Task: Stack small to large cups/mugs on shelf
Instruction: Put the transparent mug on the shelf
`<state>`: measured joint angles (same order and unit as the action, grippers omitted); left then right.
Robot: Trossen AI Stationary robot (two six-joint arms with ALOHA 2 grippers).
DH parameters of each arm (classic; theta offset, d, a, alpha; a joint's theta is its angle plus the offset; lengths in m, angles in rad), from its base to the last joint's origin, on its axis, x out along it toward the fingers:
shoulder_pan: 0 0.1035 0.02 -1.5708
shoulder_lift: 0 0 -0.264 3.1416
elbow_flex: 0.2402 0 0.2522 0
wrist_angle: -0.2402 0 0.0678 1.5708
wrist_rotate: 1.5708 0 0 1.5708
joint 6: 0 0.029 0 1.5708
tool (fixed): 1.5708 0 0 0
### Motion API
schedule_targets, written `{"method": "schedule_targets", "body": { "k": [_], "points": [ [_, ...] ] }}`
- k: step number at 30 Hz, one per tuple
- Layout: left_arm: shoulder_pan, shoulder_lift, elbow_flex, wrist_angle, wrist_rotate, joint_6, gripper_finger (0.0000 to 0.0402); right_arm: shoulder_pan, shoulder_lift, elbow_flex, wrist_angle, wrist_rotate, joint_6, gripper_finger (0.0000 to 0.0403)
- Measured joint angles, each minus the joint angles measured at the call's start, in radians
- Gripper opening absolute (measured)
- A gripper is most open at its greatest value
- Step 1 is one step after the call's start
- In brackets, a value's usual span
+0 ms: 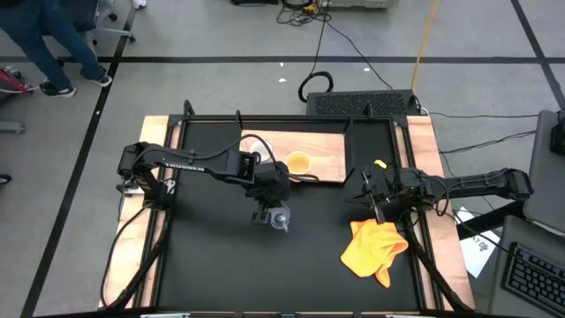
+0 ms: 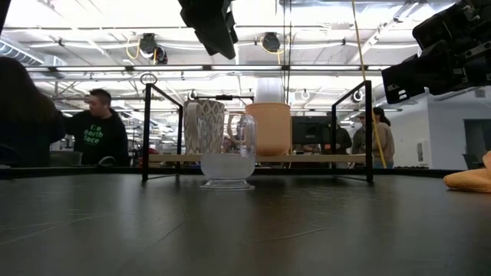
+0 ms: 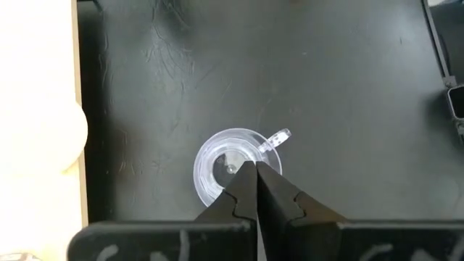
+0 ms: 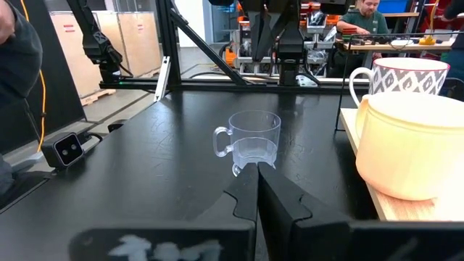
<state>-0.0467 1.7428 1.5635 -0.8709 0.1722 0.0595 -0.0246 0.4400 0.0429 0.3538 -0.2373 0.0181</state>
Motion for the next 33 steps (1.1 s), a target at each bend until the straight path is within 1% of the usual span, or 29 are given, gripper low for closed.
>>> {"method": "schedule_targets", "body": {
  "k": [6, 12, 15, 22, 26, 30, 33],
  "points": [
    [0.0, 0.0, 0.0, 0.001, 0.001, -0.016, 0.0007, 0.0, 0.0, 0.0, 0.0, 0.0, 0.0, 0.0],
    [0.0, 0.0, 0.0, 0.005, 0.001, -0.02, 0.0035, 0.0, 0.0, 0.0, 0.0, 0.0, 0.0, 0.0],
    [0.0, 0.0, 0.0, 0.006, 0.001, -0.021, 0.0062, 0.0, 0.0, 0.0, 0.0, 0.0, 0.0, 0.0],
    [0.0, 0.0, 0.0, 0.009, 0.0, -0.024, 0.0141, 0.0, 0.0, 0.0, 0.0, 0.0, 0.001, 0.0],
    [0.0, 0.0, 0.0, 0.009, -0.038, -0.036, 0.0182, 0.0, 0.0, 0.0, 0.0, 0.0, 0.001, 0.0],
    [0.0, 0.0, 0.0, 0.009, -0.042, -0.037, 0.021, 0.0, 0.0, 0.0, 0.0, 0.0, 0.0, 0.0],
    [0.0, 0.0, 0.0, 0.009, -0.042, -0.038, 0.022, 0.0, 0.0, 0.0, 0.0, 0.0, 0.0, 0.0]
  ]
}}
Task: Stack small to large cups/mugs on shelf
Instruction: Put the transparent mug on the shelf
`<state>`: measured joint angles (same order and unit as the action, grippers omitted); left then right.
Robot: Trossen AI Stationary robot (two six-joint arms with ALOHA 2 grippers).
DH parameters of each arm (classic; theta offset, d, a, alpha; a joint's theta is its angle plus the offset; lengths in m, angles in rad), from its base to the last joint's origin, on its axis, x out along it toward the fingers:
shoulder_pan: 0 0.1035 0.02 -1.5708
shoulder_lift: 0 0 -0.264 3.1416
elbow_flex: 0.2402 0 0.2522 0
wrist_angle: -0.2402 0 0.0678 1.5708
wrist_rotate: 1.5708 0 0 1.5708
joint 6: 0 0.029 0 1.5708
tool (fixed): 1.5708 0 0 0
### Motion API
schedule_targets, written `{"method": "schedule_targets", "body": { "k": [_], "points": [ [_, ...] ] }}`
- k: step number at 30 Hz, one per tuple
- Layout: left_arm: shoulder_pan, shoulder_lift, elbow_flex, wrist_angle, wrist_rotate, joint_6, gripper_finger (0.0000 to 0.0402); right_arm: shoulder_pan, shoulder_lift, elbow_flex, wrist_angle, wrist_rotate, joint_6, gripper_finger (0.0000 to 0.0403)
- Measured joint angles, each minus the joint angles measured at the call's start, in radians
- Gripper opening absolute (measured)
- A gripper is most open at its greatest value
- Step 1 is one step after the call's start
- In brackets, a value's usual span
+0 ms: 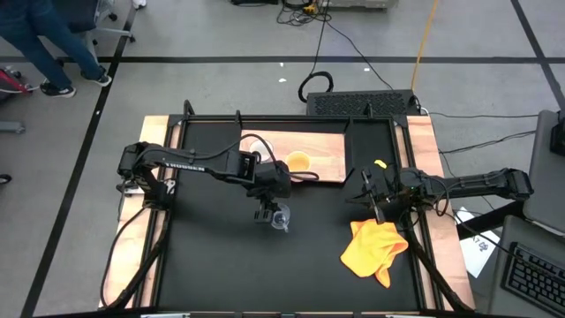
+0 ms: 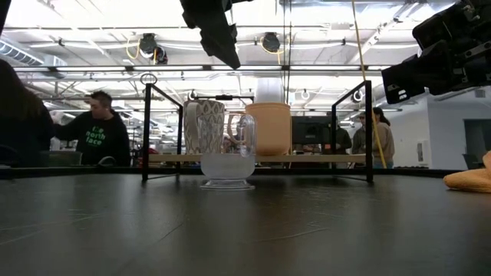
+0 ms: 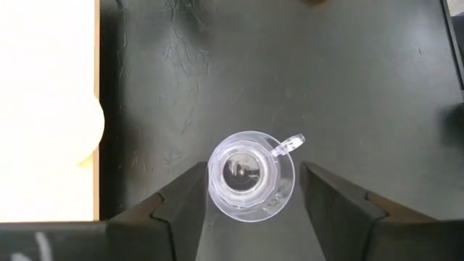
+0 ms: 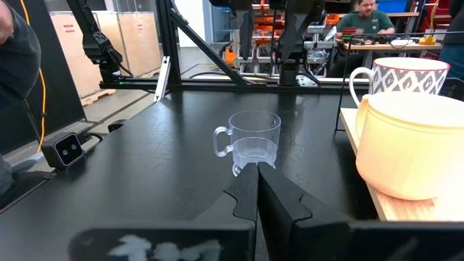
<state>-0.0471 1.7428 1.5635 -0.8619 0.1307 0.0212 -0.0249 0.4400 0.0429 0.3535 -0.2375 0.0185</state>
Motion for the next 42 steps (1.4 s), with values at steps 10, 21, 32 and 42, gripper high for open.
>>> {"method": "schedule_targets", "body": {
  "k": [10, 21, 32, 42],
  "points": [
    [0.0, 0.0, 0.0, 0.0, 0.0, -0.002, 0.0223, 0.0, 0.0, 0.0, 0.0, 0.0, 0.0, 0.0],
    [0.0, 0.0, -0.062, 0.045, 0.0, 0.011, 0.0223, 0.0, 0.0, 0.0, 0.0, 0.0, 0.0, 0.0],
    [0.001, 0.0, -0.167, 0.142, 0.0, 0.001, 0.0223, 0.0, 0.0, 0.0, 0.0, 0.0, 0.008, 0.0],
    [0.022, 0.0, -0.233, 0.223, 0.002, 0.0, 0.0223, 0.0, 0.0, 0.0, 0.0, 0.0, 0.008, 0.0]
  ]
}}
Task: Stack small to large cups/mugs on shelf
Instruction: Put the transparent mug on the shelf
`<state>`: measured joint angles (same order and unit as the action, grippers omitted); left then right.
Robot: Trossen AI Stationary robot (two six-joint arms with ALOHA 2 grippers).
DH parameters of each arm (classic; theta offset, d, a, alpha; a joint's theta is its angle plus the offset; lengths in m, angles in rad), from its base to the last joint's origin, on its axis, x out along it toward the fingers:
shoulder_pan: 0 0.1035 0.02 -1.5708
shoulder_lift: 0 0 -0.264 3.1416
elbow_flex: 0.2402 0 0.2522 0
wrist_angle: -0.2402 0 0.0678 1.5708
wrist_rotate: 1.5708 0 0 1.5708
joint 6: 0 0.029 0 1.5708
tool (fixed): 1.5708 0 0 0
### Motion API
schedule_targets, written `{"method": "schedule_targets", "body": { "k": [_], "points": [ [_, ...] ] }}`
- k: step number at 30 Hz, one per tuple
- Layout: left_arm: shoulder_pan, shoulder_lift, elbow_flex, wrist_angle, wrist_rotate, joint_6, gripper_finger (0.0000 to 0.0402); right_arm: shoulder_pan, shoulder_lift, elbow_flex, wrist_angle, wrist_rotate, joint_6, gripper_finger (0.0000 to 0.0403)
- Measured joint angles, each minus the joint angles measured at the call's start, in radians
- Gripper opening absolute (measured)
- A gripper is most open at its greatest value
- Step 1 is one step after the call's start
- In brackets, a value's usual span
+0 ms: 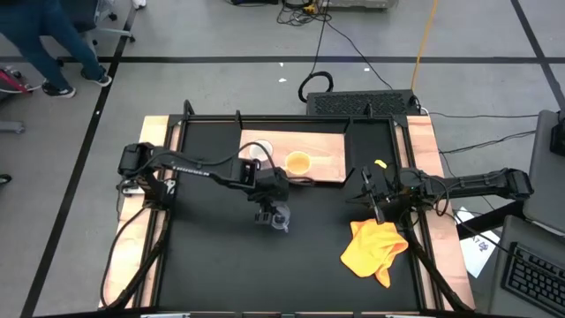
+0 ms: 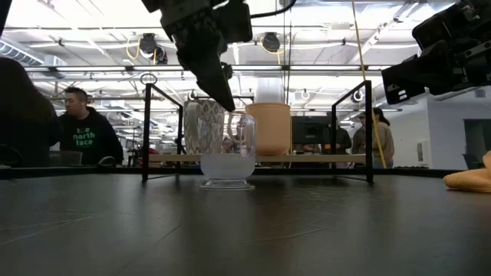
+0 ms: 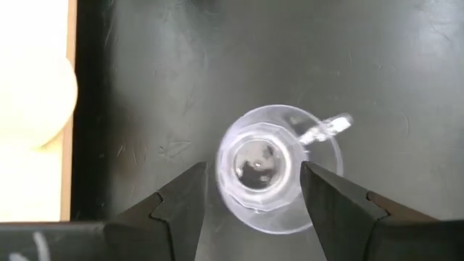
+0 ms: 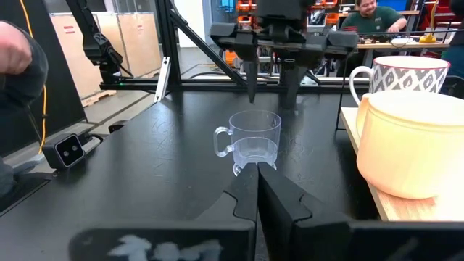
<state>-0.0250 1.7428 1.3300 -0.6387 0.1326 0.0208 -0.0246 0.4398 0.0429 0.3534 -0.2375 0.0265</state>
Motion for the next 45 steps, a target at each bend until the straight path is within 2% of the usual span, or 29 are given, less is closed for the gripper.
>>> {"method": "schedule_targets", "body": {
  "k": [9, 27, 45],
  "points": [
    [0.047, 0.0, -0.034, 0.016, 0.025, 0.0, 0.0223, 0.0, 0.0, 0.0, 0.0, 0.0, 0.0, 0.0],
    [0.045, 0.001, -0.038, 0.053, 0.028, -0.002, 0.0223, 0.0, 0.0, 0.0, -0.006, 0.0, 0.0, 0.0],
    [0.047, 0.105, -0.037, 0.081, 0.052, 0.012, 0.0223, 0.0, 0.016, 0.0, -0.023, 0.0, -0.001, 0.0]
  ]
}}
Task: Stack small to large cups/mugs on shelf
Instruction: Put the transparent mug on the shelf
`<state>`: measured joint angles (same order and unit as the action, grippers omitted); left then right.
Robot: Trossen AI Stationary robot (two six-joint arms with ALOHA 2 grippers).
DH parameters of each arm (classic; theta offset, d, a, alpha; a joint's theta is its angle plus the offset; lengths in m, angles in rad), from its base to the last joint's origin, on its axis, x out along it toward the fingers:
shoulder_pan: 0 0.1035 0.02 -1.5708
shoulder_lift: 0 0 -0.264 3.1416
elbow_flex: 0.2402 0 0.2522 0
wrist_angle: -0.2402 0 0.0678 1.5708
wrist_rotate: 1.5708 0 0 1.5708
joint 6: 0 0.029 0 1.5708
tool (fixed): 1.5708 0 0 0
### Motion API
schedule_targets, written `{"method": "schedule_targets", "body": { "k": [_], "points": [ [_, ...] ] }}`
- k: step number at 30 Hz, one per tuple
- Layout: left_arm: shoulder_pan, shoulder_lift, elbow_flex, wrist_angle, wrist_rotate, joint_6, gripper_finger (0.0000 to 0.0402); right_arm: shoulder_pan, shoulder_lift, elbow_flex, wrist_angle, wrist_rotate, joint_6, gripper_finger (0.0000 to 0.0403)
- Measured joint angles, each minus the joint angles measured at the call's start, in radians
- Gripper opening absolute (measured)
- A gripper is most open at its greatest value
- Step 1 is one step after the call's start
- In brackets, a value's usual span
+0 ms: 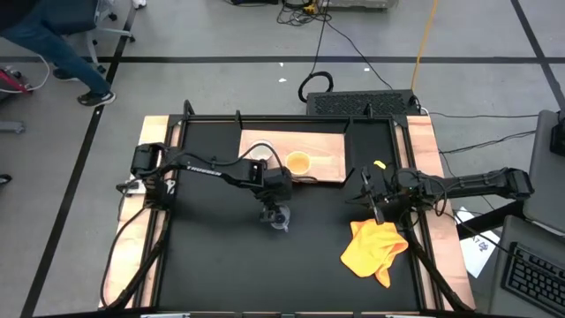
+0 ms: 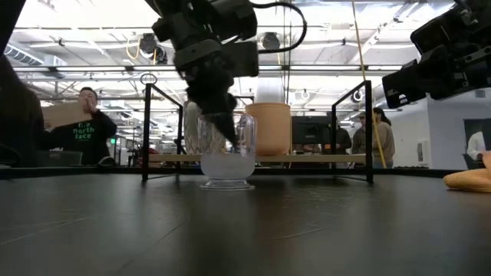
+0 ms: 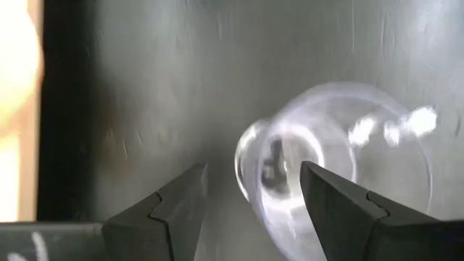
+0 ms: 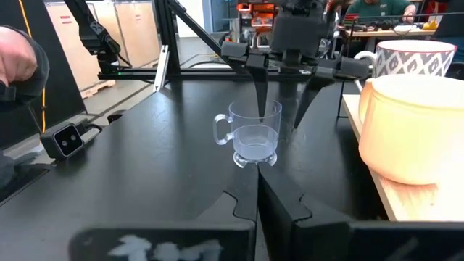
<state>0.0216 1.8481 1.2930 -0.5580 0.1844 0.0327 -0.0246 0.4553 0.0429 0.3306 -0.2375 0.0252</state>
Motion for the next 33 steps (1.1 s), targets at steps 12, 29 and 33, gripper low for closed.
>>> {"method": "schedule_targets", "body": {
  "k": [12, 29, 33],
  "points": [
    [0.001, 0.004, 0.0, 0.003, 0.0, 0.002, 0.0223, 0.0, 0.004, 0.0, 0.017, 0.0, 0.0, 0.0],
    [0.001, 0.004, 0.0, 0.002, 0.0, -0.015, 0.019, 0.0, 0.004, 0.0, 0.016, 0.0, -0.001, 0.0],
    [0.001, 0.004, 0.0, 0.001, 0.0, -0.017, 0.0123, 0.0, 0.004, 0.0, 0.017, 0.0, 0.0, 0.0]
  ]
}}
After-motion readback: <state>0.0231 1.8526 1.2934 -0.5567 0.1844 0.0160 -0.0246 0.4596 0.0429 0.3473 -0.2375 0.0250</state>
